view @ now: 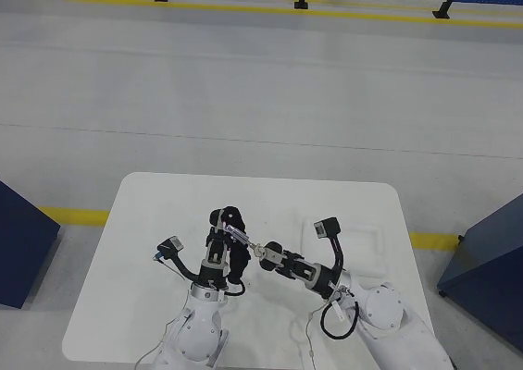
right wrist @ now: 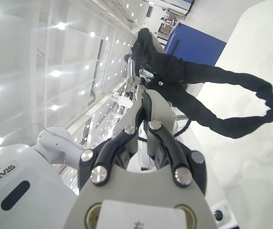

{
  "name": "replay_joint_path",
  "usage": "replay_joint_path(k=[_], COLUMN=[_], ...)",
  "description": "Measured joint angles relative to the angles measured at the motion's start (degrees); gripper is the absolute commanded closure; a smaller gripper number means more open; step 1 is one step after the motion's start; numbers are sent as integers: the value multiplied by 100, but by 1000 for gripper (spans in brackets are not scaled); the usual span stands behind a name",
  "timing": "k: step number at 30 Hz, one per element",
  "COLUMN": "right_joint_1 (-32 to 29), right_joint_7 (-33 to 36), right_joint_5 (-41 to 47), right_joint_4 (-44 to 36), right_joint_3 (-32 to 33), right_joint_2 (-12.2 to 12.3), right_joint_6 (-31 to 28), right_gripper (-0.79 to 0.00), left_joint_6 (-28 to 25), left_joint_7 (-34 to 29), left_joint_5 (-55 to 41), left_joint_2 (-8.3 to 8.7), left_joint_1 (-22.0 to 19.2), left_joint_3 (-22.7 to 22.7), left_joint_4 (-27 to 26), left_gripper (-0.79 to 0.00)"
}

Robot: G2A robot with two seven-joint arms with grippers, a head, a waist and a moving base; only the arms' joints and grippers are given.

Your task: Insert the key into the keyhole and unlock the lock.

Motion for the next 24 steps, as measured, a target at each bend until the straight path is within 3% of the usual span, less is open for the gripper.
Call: replay_joint_path(k=[1, 2, 14, 24], right_joint_1=[-28, -51, -344, -244], right_joint_7=[-12, -19, -16, -300], right_joint_5=[13, 25, 110, -252], right_joint_4=[12, 19, -3, -140], right_joint_3=[19, 33, 183, 79], right_joint_2=[3, 5, 33, -3], right_joint_6=[-13, -29, -512, -538], right_gripper=[-111, -283, -280, -265], left_joint_6=[0, 0, 0, -29], left_joint_7=[2, 3, 12, -1], left_joint_5=[0, 1, 32, 31], left_joint_2=[-1, -2, -10, -14], left_joint_1=[1, 3, 9, 5], left_joint_3=[0, 0, -3, -16], left_joint_4=[-1, -1, -1, 4], left_gripper=[0, 0, 0, 0])
